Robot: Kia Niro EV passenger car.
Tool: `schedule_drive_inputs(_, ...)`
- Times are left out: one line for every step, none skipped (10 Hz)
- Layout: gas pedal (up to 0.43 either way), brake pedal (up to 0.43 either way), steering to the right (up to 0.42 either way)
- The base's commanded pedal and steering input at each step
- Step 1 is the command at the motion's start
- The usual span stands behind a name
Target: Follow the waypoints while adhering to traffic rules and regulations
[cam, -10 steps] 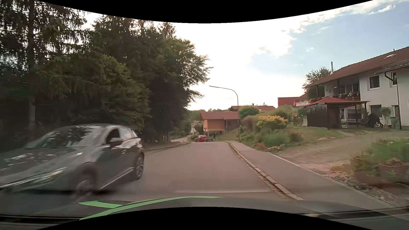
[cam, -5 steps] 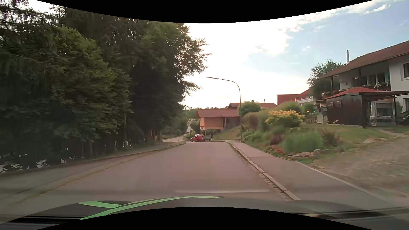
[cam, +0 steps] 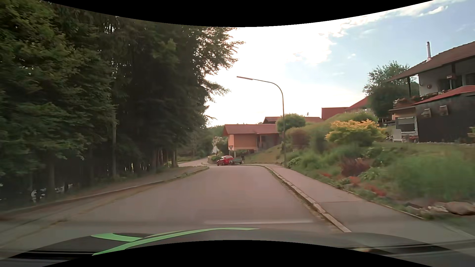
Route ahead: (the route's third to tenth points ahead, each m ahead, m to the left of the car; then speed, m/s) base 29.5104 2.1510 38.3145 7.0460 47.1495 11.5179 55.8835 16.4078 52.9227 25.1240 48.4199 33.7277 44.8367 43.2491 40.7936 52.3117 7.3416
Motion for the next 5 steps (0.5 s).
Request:
schedule_drive_inputs(0.0, 0.0, 0.019)
schedule_drive_inputs(0.0, 0.0, 0.019)
schedule_drive_inputs(0.0, 0.0, 0.019)
schedule_drive_inputs(0.0, 0.0, 0.019)
schedule_drive_inputs(0.0, 0.0, 0.019)
